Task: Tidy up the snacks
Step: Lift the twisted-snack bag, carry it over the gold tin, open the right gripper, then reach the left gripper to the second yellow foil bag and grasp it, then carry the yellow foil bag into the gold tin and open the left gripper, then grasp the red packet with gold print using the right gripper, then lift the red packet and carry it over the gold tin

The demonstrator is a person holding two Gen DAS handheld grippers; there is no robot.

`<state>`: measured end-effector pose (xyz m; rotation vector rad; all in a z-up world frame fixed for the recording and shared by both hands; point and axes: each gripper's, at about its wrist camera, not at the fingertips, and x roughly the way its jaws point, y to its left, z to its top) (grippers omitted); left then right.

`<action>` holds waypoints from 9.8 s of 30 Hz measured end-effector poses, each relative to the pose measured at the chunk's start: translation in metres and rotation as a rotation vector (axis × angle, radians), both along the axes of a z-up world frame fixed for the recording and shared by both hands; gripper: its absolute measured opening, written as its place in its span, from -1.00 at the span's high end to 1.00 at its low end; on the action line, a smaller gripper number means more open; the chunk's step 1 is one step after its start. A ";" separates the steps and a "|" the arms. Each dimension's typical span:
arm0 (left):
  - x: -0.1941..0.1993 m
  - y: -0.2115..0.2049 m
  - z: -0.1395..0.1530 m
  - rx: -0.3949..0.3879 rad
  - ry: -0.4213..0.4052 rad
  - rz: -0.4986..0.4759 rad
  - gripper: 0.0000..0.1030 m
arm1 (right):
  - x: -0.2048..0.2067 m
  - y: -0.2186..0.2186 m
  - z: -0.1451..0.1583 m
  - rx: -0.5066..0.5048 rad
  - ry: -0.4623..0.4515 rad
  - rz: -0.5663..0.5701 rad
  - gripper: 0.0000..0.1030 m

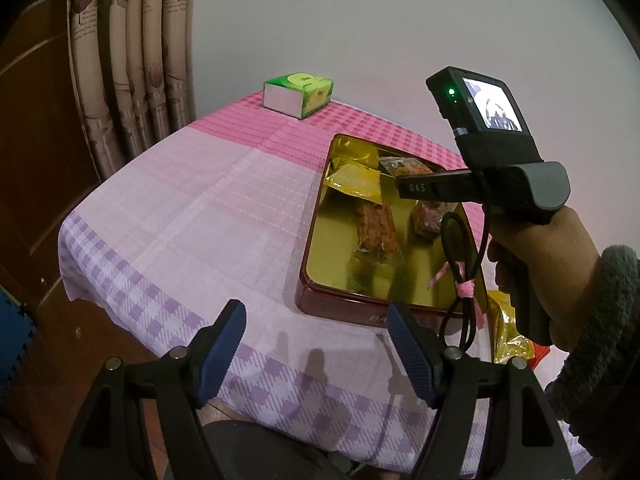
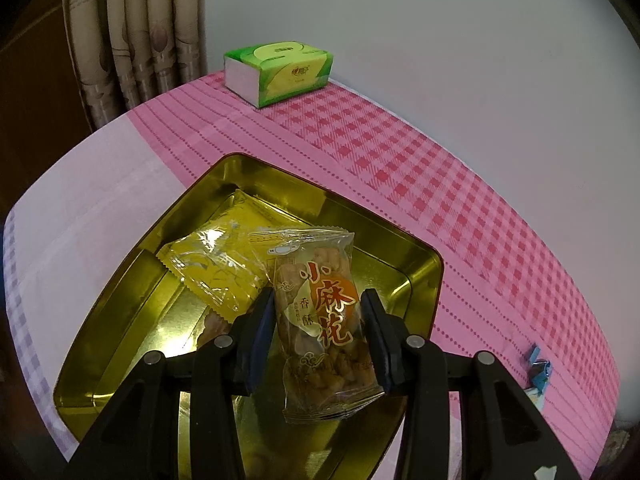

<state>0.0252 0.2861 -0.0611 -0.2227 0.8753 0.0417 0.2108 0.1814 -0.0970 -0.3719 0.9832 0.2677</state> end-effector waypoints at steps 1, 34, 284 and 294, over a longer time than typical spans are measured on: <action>0.000 0.000 0.000 0.002 0.000 -0.001 -0.45 | 0.000 0.000 0.000 0.006 0.002 -0.001 0.20; -0.009 -0.174 -0.007 -0.014 -0.059 -0.413 -0.45 | -0.315 -0.393 0.010 0.308 -0.275 -0.699 -0.64; 0.007 0.052 0.027 0.020 -0.108 0.109 -0.44 | -0.073 -0.047 0.077 0.116 -0.103 -0.119 0.21; 0.008 0.052 0.025 0.022 -0.105 0.115 -0.44 | -0.080 -0.023 0.049 0.125 -0.057 -0.105 0.21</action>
